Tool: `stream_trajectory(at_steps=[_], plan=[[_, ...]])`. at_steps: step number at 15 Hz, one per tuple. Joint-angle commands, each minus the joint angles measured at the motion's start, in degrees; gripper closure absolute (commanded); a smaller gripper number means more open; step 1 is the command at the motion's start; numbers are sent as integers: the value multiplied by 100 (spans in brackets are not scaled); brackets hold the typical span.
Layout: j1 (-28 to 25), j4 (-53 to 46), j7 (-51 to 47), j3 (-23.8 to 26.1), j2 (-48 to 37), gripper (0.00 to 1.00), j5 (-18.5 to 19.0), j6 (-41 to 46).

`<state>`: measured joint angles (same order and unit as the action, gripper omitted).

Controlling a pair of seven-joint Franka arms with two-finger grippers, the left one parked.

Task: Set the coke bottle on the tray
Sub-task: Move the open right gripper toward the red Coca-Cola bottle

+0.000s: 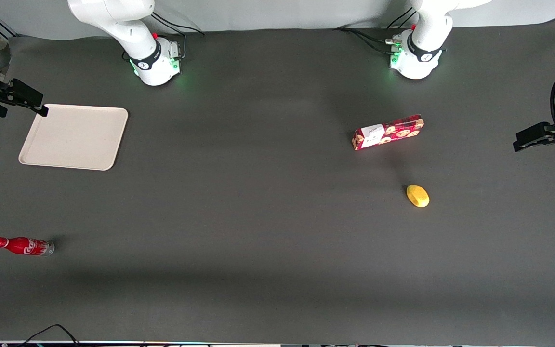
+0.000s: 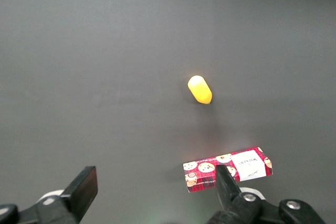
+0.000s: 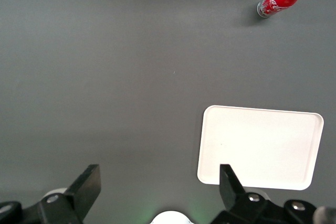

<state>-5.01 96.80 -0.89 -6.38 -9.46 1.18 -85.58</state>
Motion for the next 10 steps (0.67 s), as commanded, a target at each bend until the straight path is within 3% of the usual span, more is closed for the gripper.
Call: stream_trajectory(at_steps=[1, 10], plan=[[-70, 120, -192, -13, -135, 0, 93, -29], [53, 59, -192, 22, -21, 0, 58, -73]])
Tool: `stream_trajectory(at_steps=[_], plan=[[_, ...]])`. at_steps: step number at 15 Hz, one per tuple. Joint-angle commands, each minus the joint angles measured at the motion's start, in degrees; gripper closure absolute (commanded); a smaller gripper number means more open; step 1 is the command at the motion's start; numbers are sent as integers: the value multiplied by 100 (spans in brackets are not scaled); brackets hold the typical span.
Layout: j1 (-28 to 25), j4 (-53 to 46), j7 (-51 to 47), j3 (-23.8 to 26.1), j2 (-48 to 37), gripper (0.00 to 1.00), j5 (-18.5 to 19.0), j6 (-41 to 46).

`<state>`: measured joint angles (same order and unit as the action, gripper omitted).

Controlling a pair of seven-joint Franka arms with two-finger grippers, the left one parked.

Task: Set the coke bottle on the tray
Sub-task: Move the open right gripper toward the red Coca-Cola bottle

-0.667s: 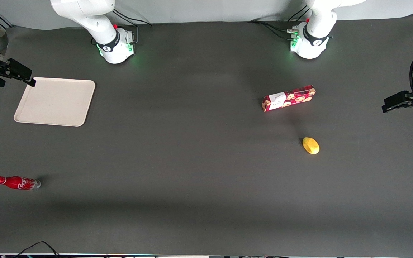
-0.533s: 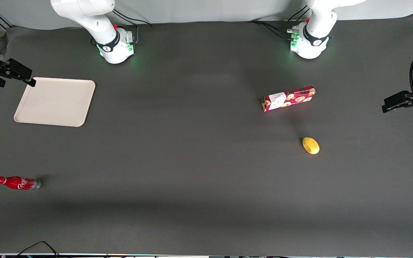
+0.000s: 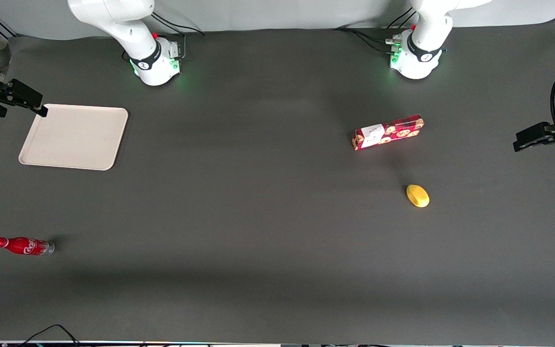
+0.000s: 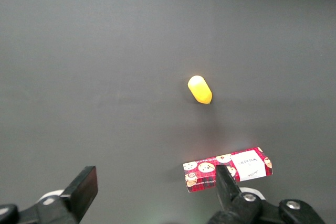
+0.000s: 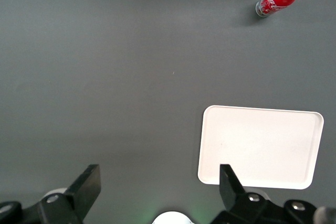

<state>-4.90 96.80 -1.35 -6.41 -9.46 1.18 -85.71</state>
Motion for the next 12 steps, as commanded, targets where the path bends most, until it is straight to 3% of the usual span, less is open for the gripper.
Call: stream_trajectory(at_steps=[1, 12], plan=[[50, -11, -146, 35, 75, 0, 66, -43], [938, -2305, 706, 70, 2834, 0, 242, -235]])
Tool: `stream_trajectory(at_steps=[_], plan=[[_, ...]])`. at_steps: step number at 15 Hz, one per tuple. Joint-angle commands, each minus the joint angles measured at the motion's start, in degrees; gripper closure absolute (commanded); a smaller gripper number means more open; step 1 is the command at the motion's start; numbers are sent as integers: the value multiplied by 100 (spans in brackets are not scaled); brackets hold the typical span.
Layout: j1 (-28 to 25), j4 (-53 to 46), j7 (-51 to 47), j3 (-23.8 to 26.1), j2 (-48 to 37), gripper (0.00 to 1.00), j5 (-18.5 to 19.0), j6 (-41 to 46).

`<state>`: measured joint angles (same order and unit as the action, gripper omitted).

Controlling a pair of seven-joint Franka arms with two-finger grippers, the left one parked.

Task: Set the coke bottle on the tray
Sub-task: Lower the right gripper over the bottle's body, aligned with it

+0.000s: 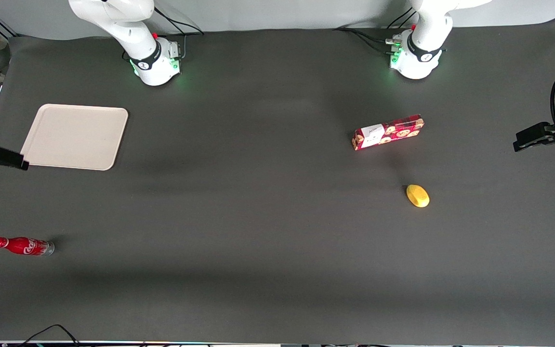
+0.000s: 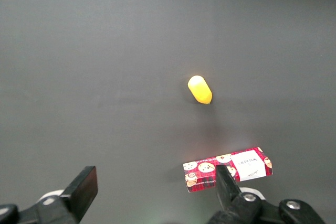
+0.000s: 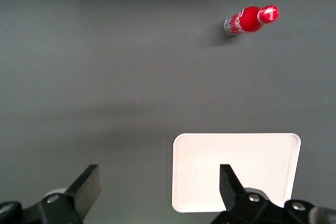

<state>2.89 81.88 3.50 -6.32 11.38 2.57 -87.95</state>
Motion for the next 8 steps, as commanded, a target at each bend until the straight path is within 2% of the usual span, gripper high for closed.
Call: stream_trajectory(at_steps=[1, 3, 6, 8], plan=[[177, -858, 265, 69, 917, 0, 130, -160], [430, -1190, 598, 96, 1382, 0, 174, -415], [1072, -2165, 1222, 403, 2340, 0, 183, -443], [1266, -2282, 1608, 404, 2658, 0, 174, -809]])
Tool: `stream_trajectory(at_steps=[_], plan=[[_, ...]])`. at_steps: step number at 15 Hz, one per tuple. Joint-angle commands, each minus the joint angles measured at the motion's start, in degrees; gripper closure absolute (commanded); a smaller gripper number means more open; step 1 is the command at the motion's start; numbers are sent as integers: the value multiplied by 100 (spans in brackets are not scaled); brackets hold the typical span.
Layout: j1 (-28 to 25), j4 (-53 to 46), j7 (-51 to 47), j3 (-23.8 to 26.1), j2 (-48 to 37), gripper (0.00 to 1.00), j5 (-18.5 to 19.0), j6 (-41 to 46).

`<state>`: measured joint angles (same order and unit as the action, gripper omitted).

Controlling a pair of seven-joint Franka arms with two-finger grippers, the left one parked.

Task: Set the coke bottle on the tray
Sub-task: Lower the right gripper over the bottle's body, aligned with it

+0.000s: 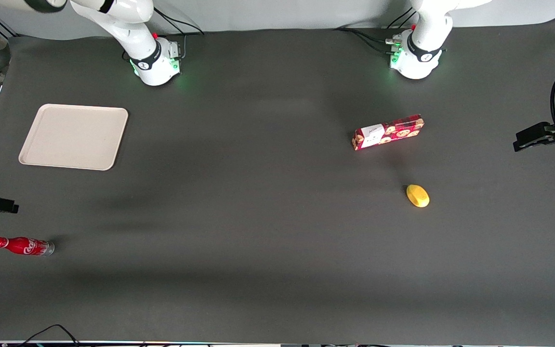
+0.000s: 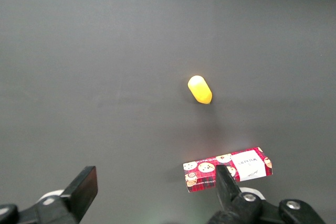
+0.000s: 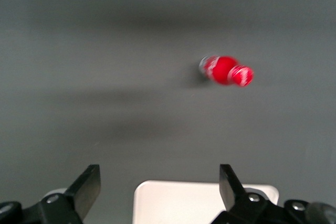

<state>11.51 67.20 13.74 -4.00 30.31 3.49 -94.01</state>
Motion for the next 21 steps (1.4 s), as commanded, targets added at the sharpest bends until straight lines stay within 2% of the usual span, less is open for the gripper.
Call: stream_trajectory(at_steps=[1, 8, 15, 21], plan=[[492, -813, 691, 171, 879, 0, 82, -388], [791, -778, 1139, 215, 1433, 0, 29, -1302], [958, -761, 1438, 215, 1829, 0, 11, -1856], [976, -752, 1456, 215, 1935, 0, -138, -1893]])
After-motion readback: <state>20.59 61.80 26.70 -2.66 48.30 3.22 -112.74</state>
